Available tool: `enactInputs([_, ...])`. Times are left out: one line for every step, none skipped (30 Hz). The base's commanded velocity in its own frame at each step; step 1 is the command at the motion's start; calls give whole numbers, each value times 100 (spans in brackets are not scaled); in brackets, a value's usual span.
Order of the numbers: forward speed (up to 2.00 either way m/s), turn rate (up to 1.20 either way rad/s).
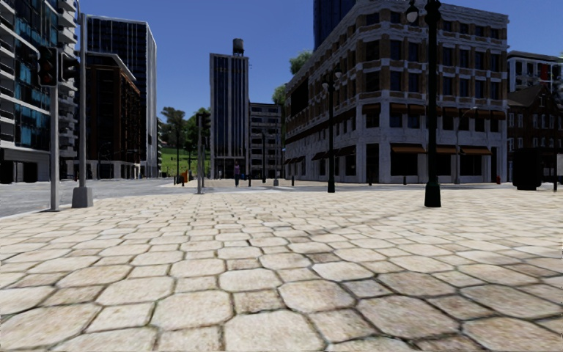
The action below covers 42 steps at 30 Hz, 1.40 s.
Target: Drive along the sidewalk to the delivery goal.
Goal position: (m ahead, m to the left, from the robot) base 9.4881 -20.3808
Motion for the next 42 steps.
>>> enactInputs([189,-45])
enactInputs([189,-45])
enactInputs([189,-45])
enactInputs([189,-45])
enactInputs([189,-45])
enactInputs([189,-45])
enactInputs([189,-45])
enactInputs([189,-45])
enactInputs([189,-45])
enactInputs([189,-45])
enactInputs([189,-45])
enactInputs([189,-45])
enactInputs([189,-45])
enactInputs([189,-45])
enactInputs([189,-45])
enactInputs([189,-45])
enactInputs([189,-46])
enactInputs([189,-46])
enactInputs([189,-46])
enactInputs([189,-46])
enactInputs([189,-46])
enactInputs([189,-47])
enactInputs([189,-51])
enactInputs([189,-54])
enactInputs([189,-54])
enactInputs([189,-54])
enactInputs([189,-54])
enactInputs([189,-57])
enactInputs([189,-60])
enactInputs([189,-60])
enactInputs([189,-60])
enactInputs([189,-60])
enactInputs([189,-60])
enactInputs([189,-60])
enactInputs([189,-60])
enactInputs([189,-60])
enactInputs([189,-60])
enactInputs([189,-60])
enactInputs([189,-60])
enactInputs([189,-60])
enactInputs([189,-61])
enactInputs([189,-61])
